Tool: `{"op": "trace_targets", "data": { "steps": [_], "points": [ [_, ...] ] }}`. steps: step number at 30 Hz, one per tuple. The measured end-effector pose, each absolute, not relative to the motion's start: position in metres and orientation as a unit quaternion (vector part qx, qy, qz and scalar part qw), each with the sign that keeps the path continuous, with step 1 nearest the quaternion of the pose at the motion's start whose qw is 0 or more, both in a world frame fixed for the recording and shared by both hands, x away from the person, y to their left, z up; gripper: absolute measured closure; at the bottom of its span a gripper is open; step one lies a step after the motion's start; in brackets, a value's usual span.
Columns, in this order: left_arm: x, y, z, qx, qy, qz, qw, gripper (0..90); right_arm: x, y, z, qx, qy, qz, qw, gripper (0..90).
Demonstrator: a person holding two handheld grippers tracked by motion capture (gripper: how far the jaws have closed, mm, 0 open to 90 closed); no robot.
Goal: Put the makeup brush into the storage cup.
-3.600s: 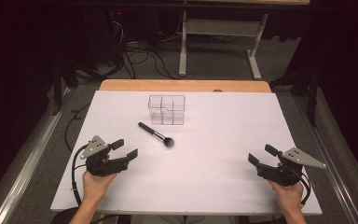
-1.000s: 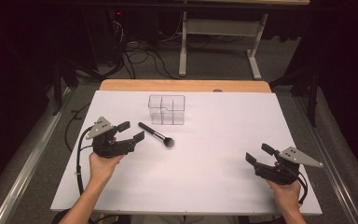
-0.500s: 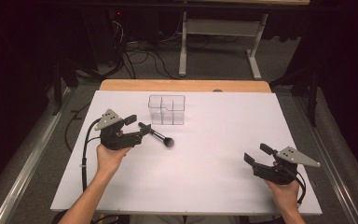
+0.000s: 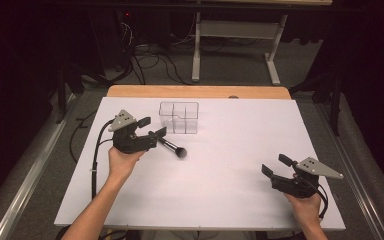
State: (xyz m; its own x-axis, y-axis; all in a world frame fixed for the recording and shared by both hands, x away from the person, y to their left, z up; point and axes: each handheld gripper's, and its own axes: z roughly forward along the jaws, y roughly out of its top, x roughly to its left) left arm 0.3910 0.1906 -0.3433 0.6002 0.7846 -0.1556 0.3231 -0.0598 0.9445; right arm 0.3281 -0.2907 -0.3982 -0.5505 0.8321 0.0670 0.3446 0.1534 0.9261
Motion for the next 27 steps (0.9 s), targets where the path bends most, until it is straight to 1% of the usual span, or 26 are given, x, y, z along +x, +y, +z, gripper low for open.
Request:
{"op": "trace_targets", "data": {
  "steps": [6,9,27],
  "points": [
    [0.397,0.185,-0.339,0.703,0.393,0.210,0.554,26.9,0.328,-0.289,-0.398,0.410,0.720,0.505,0.241,24.5],
    [0.400,0.182,-0.336,0.702,0.390,0.214,0.556,28.3,0.328,-0.289,-0.398,0.405,0.723,0.504,0.241,24.5],
    [0.422,0.163,-0.327,0.711,0.388,0.214,0.547,28.1,0.328,-0.290,-0.398,0.406,0.723,0.505,0.239,24.5]
  ]
}}
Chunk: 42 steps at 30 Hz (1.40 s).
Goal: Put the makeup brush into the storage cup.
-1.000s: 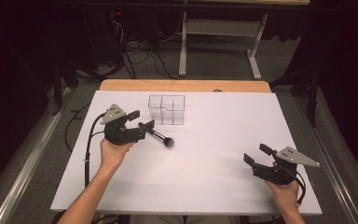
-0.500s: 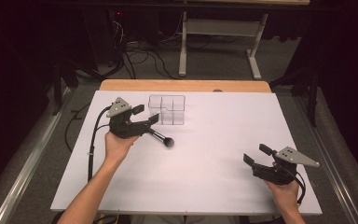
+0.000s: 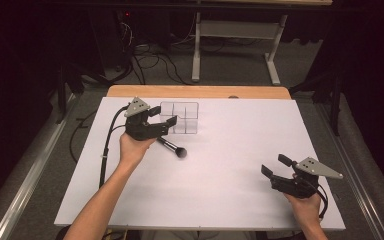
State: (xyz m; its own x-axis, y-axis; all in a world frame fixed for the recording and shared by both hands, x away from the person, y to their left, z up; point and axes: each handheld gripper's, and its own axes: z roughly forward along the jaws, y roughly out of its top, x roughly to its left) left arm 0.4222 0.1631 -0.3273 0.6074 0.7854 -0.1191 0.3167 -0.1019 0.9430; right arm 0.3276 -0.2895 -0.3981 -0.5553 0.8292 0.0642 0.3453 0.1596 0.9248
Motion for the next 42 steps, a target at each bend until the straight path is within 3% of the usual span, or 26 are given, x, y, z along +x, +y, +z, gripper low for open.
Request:
{"op": "trace_targets", "data": {
  "steps": [29,42],
  "points": [
    [0.451,0.144,-0.310,0.718,0.398,0.190,0.538,28.2,0.328,-0.289,-0.398,0.407,0.724,0.506,0.233,24.5],
    [0.452,0.143,-0.300,0.746,0.402,0.191,0.495,25.4,0.328,-0.289,-0.398,0.407,0.725,0.505,0.234,24.5]
  ]
}}
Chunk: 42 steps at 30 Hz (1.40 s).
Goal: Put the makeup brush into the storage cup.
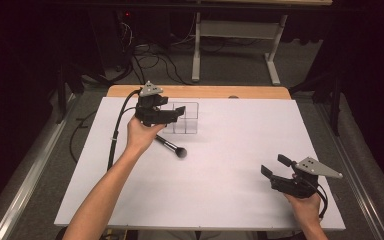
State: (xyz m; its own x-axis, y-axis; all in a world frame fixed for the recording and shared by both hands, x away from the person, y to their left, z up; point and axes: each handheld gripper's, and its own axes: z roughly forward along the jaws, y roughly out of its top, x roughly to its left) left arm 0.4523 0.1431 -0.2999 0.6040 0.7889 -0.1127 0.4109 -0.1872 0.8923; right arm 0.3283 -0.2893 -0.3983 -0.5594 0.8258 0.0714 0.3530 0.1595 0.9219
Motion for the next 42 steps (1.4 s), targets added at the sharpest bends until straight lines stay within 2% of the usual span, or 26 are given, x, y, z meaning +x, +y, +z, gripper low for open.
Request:
{"op": "trace_targets", "data": {
  "steps": [21,31,42],
  "points": [
    [0.4529,0.1445,-0.3000,0.785,0.394,0.184,0.440,24.7,0.3272,-0.2888,-0.3978,0.403,0.725,0.506,0.237,24.5],
    [0.4561,0.1448,-0.3043,0.804,0.403,0.162,0.406,24.8,0.3272,-0.2899,-0.3978,0.405,0.722,0.513,0.228,24.7],
    [0.4519,0.1452,-0.3033,0.829,0.385,0.163,0.372,24.8,0.3285,-0.2895,-0.3986,0.408,0.722,0.509,0.231,24.7]
  ]
}}
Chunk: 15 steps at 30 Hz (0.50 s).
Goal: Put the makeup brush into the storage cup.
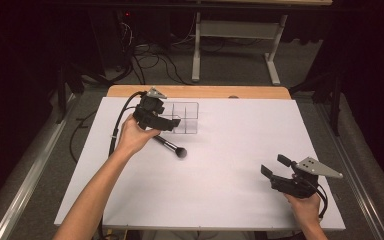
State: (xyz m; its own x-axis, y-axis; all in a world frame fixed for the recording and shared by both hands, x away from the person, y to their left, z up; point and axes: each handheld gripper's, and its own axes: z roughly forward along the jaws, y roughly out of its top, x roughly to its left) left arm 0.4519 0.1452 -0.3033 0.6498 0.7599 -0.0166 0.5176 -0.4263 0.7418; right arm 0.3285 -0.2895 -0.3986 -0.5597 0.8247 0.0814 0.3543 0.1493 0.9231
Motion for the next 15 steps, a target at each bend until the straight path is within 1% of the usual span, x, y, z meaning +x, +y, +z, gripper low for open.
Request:
{"op": "trace_targets", "data": {
  "steps": [15],
  "points": [
    [0.4512,0.1501,-0.3053,0.851,0.375,0.147,0.336,23.5,0.3279,-0.2897,-0.3983,0.411,0.719,0.508,0.236,24.6]
  ]
}}
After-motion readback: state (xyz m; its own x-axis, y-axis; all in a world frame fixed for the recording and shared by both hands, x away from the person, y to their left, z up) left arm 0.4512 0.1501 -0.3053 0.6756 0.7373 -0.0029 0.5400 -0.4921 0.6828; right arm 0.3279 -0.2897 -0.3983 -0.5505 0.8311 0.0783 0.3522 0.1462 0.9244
